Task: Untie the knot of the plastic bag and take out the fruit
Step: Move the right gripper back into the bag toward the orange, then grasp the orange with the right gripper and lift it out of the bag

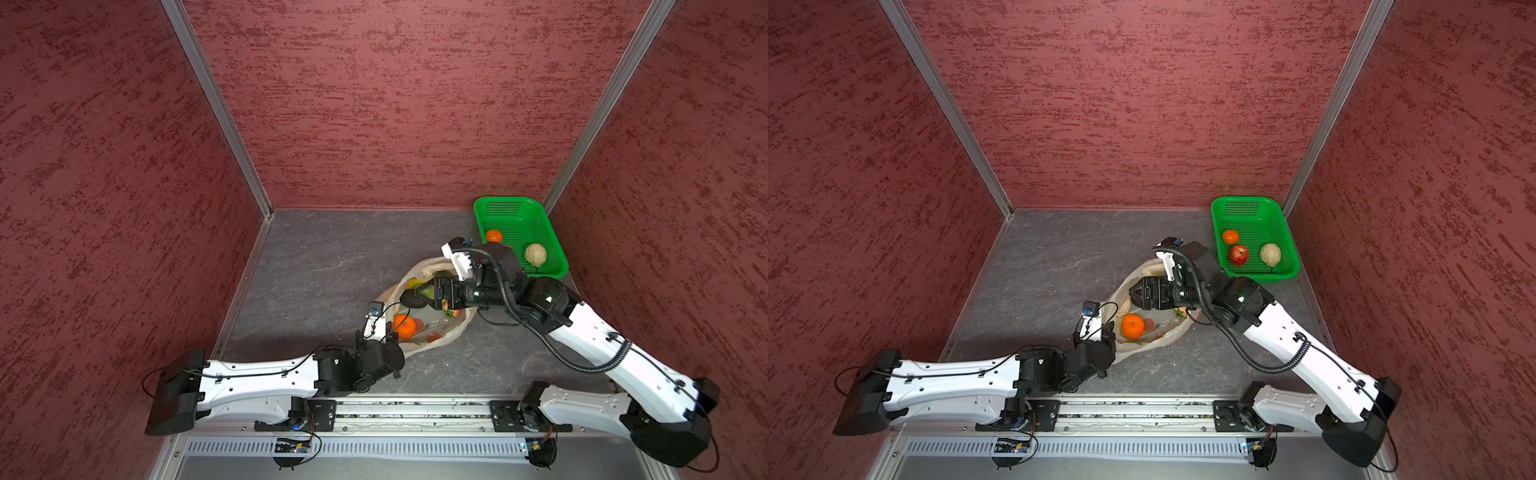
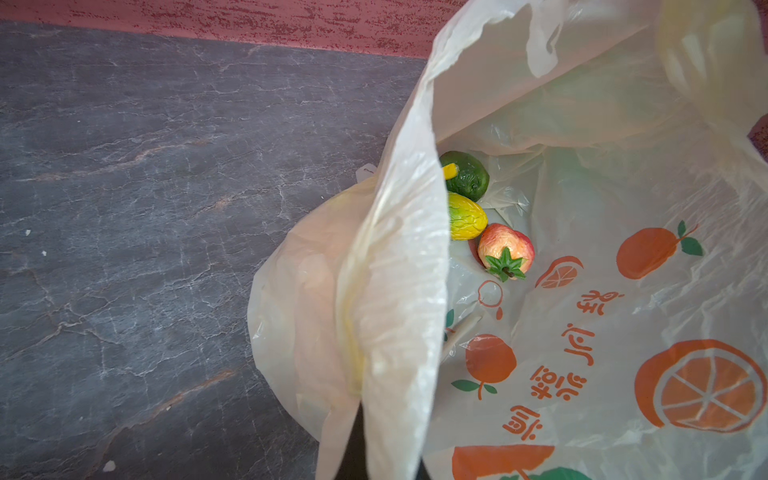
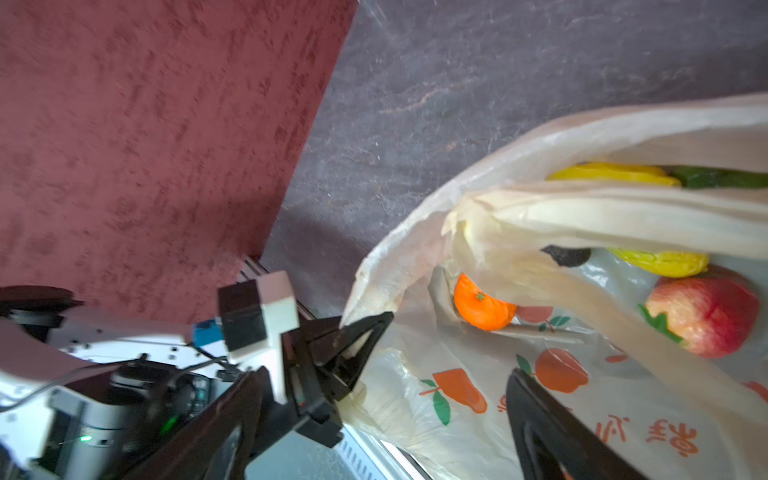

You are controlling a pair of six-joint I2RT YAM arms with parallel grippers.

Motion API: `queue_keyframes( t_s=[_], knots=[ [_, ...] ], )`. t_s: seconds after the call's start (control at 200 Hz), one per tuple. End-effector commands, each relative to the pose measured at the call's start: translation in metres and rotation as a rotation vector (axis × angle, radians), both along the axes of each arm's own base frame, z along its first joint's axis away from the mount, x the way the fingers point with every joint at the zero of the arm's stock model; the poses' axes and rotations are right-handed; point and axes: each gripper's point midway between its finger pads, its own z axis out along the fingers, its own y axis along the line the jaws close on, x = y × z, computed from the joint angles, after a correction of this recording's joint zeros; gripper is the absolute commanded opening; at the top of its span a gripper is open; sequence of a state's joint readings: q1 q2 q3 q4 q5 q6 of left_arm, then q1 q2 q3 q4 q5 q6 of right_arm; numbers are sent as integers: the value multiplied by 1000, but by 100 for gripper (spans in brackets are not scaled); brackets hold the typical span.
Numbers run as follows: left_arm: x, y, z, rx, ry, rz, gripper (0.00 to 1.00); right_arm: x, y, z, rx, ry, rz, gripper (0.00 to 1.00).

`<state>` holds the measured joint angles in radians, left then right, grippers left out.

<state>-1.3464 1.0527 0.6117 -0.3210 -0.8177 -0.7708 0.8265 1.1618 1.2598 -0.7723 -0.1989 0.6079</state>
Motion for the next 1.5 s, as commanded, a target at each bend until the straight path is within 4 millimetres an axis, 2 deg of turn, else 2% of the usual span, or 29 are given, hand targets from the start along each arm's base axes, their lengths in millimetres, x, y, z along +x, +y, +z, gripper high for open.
queue_keyframes(
  t_s=[0.0, 0.17, 0.351, 0.441, 0.566, 0.676, 0.797, 0.897, 1.007, 1.107, 1.202, 1.373, 1.443, 1.498],
  knots=[
    [1, 0, 1, -11, -11, 11, 0, 8, 7, -20, -73, -56, -6, 89],
    [2, 2, 2, -23, -6, 34, 0, 1, 13, -63, -178, -60, 41, 87],
    [2, 7, 1, -40, 0, 59, 0, -9, 3, -112, -305, -89, 55, 85],
    [3, 8, 0, -43, 2, 67, 0, -19, -3, -132, -356, -103, 60, 85],
    [5, 9, 2, -48, -2, 78, 0, -36, -9, -170, -403, -44, 81, 85],
    [8, 12, 7, -40, -15, 91, 0, -55, -2, -191, -399, 8, 101, 84],
    [9, 16, 13, -31, -25, 94, 0, -67, 10, -210, -414, 56, 120, 84],
    [7, 20, 9, -9, -13, 90, 0, -63, 22, -212, -421, 54, 123, 87],
    [0, 24, -3, 24, 16, 81, 0, -47, 31, -202, -431, 20, 76, 95],
    [-6, 29, -13, 44, 35, 80, 0, -31, 36, -194, -393, 28, 16, 97],
    [-10, 33, -19, 57, 47, 84, 0, -11, 34, -189, -326, 52, -72, 98],
    [-14, 39, -27, 78, 54, 99, 0, 31, 6, -184, -307, 70, -287, 98],
    [-15, 40, -28, 77, 56, 106, 0, 37, 10, -177, -293, 62, -279, 98],
    [-15, 42, -28, 80, 55, 111, 0, 36, 21, -184, -301, 83, -230, 97]
  ],
)
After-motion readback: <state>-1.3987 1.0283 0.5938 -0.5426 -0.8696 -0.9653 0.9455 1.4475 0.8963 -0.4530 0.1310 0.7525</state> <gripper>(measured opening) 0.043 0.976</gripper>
